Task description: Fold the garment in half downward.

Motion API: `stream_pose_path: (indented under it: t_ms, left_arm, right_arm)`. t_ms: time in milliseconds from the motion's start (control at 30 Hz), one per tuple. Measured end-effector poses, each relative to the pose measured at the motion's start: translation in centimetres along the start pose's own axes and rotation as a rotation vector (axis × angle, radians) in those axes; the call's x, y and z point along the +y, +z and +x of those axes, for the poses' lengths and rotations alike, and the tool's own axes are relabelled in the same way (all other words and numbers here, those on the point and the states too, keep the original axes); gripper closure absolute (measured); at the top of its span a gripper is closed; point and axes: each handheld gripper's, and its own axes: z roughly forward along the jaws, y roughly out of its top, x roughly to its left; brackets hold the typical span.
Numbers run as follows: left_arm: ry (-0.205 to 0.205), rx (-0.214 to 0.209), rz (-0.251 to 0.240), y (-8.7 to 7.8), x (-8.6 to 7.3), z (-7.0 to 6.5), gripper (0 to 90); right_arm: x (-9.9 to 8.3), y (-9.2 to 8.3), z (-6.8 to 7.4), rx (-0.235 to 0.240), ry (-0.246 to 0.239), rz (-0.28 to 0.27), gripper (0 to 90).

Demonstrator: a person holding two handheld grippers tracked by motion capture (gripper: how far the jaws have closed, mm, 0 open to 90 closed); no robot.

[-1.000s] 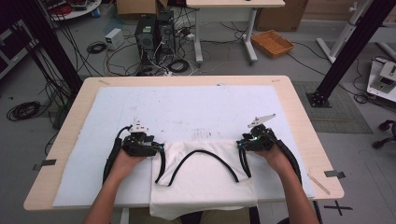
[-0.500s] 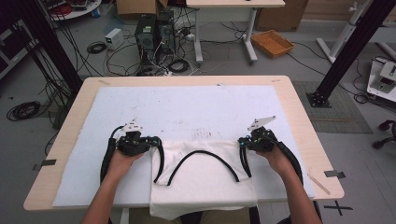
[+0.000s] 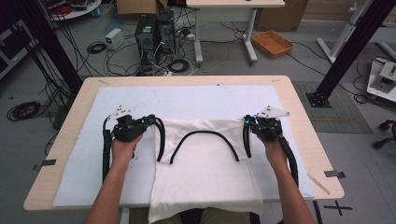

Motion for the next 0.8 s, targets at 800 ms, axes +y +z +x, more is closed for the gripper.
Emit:
stream_pose_path:
  t_ms: [800]
  left_arm:
    - [0.193, -0.225, 0.128, -8.1, -6.2, -5.7, 83.1]
  right_arm:
    - [-6.5, -9.3, 5.5, 0.148, -0.071, -0.023, 85.2]
